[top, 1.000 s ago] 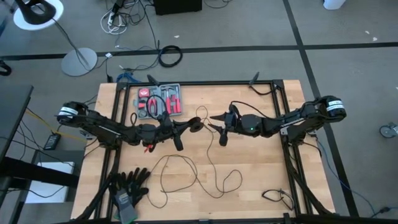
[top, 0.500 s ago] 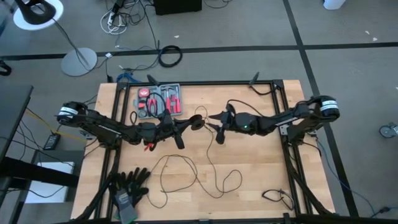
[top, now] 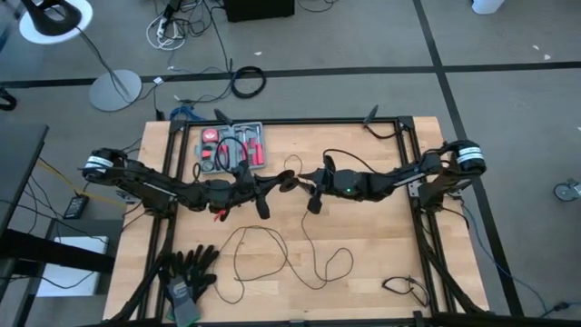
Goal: Coil cords
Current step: Coil the black wire onto the spool
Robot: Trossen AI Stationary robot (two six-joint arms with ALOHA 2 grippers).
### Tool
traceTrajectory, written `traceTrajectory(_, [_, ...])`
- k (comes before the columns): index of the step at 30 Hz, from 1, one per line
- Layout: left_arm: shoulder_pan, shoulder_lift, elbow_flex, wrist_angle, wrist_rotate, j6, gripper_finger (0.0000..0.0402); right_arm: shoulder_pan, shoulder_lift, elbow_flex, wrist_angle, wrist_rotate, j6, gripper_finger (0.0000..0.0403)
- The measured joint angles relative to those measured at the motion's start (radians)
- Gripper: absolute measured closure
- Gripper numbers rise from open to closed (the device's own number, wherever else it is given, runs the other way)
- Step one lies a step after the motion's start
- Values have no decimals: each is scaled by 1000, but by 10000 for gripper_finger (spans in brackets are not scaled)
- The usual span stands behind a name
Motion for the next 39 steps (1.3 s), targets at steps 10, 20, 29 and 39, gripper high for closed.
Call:
traceTrajectory(10, [1,0,0,0,-3,16,402,3,-70,0,-137,51,26,354])
traceTrajectory(20, [1,0,0,-10,-30,16,402,4,-109,-1,-202,56,94,372])
traceTrajectory(29, [1,0,-1,16,-47,19,402,10,-68,-1,-247,66,245,399])
traceTrajectory(39, [19,9,25,-31,-89,18,402,37,220,254,-236,-99,224,401])
